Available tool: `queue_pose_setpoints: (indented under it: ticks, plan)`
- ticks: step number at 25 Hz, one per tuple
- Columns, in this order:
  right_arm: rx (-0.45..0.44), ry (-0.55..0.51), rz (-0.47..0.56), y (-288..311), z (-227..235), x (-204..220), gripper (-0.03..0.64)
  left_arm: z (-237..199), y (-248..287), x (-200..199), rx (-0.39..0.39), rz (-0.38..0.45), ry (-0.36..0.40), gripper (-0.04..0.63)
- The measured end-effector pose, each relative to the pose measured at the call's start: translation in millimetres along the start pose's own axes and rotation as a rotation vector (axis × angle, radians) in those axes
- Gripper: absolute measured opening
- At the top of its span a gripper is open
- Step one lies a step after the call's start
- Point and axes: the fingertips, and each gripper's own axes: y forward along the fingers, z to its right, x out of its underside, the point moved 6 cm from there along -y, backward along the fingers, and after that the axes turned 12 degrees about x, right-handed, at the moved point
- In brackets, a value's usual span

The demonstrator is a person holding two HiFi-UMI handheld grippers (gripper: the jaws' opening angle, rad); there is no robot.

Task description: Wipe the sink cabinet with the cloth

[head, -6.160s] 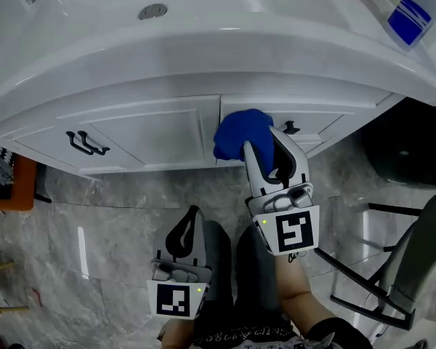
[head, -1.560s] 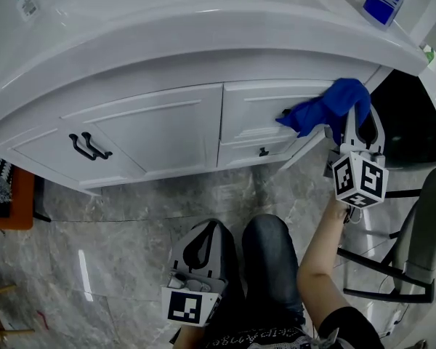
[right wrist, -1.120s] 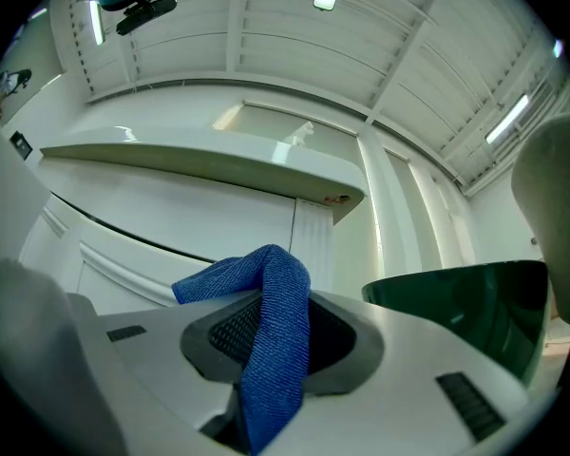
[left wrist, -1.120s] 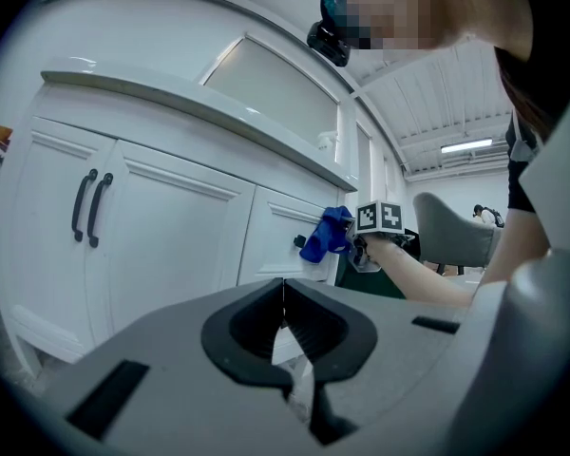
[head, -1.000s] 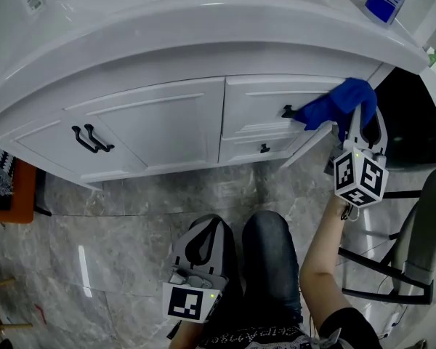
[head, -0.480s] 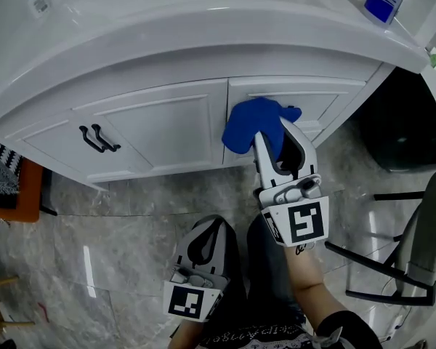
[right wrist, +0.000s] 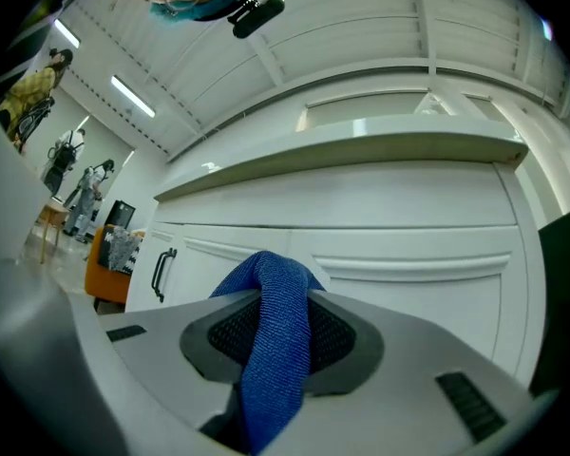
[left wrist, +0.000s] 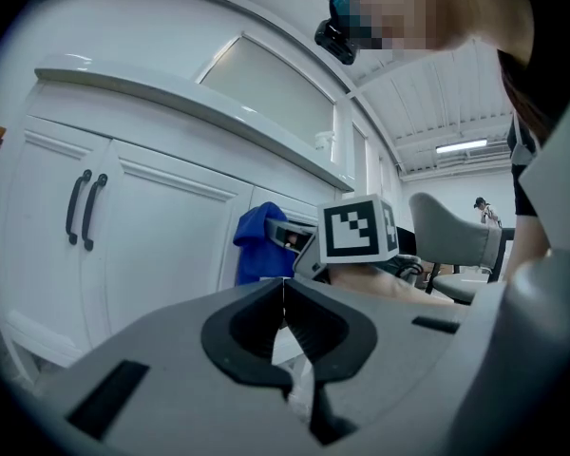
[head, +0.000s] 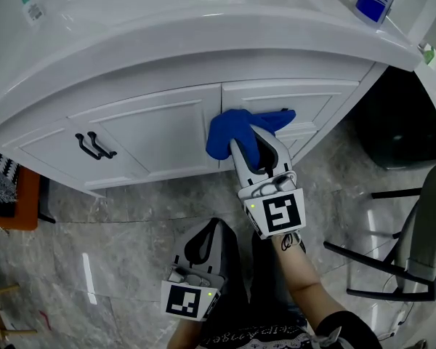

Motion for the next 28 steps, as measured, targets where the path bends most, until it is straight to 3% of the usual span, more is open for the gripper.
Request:
queue_pose_setpoints:
  ticks: [14, 20, 23, 28]
  plan:
    - [0.029, 0.017, 0.005, 19.5, 0.4, 13.0, 0.114, -15.2, -18.2, 6.8, 0.013, -0.025, -0.028, 0.005]
    - [-0.005, -0.01, 0.033, 16.3, 9.5, 15.0, 0.114, -20.8, -24.0, 1.5, 0.028, -0.037, -0.019, 0.005]
    - [-0.016, -0.044, 0.027, 14.6, 12.9, 14.5, 0.114, -20.6, -21.7, 3.7, 0.05, -0.022, 0.018, 0.005]
    - [-0.023, -0.034, 0.036, 15.4, 18.0, 14.3, 0.114, -17.9, -16.2, 6.5, 0.045, 0.016, -0.014, 0.005]
